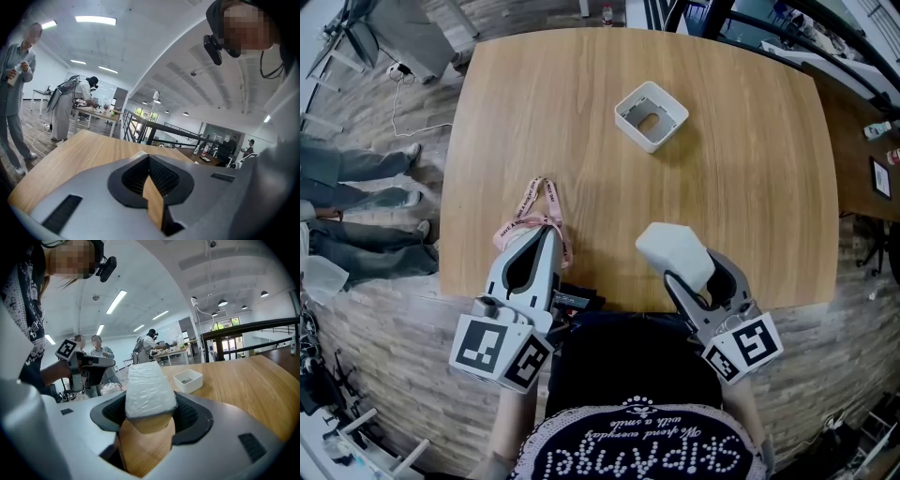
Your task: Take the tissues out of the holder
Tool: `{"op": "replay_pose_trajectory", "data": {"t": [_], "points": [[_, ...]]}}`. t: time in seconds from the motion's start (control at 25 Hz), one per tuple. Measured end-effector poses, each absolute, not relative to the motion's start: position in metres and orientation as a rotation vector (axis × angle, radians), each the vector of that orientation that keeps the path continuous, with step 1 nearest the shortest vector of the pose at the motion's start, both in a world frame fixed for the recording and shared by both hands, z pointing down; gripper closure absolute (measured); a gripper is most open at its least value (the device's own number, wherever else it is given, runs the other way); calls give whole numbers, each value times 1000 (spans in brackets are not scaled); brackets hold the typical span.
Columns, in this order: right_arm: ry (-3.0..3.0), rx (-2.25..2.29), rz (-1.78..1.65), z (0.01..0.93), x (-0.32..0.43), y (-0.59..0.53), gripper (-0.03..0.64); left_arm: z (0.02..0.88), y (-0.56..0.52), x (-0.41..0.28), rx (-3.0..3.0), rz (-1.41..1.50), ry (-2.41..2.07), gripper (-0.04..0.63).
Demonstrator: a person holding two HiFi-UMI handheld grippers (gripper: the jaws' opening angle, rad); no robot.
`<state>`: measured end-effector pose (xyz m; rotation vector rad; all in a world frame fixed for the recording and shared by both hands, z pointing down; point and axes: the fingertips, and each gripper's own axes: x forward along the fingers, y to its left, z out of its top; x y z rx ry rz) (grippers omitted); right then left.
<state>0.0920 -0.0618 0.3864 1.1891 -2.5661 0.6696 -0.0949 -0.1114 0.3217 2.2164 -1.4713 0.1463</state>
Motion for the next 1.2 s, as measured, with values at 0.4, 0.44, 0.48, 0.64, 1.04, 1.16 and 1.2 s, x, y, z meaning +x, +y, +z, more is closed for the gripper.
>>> {"op": "replay_pose_trajectory", "data": {"t": [0.4, 0.44, 0.48, 0.64, 1.04, 1.16, 1.2], "points": [[-2569, 1214, 688, 387, 96, -64, 340, 320, -110, -97, 2207, 132, -1479, 591], [-2569, 1217, 694, 387, 97, -64, 341, 320, -110, -97, 2206, 131, -1479, 591], [-2570, 1221, 699, 386, 98, -64, 341, 320, -110, -97, 2206, 130, -1479, 591], [-2573, 1227, 707, 386, 98, -63, 341, 319, -109, -98, 2208, 131, -1481, 591], [-2578, 1249, 732, 386, 103, -64, 340, 319, -109, -96, 2208, 132, -1480, 591], [-2577, 1248, 734, 387, 104, -65, 339, 320, -110, -96, 2207, 133, -1483, 591], [-2576, 1248, 736, 387, 104, -65, 340, 320, -110, -96, 2207, 132, -1483, 591]]}}
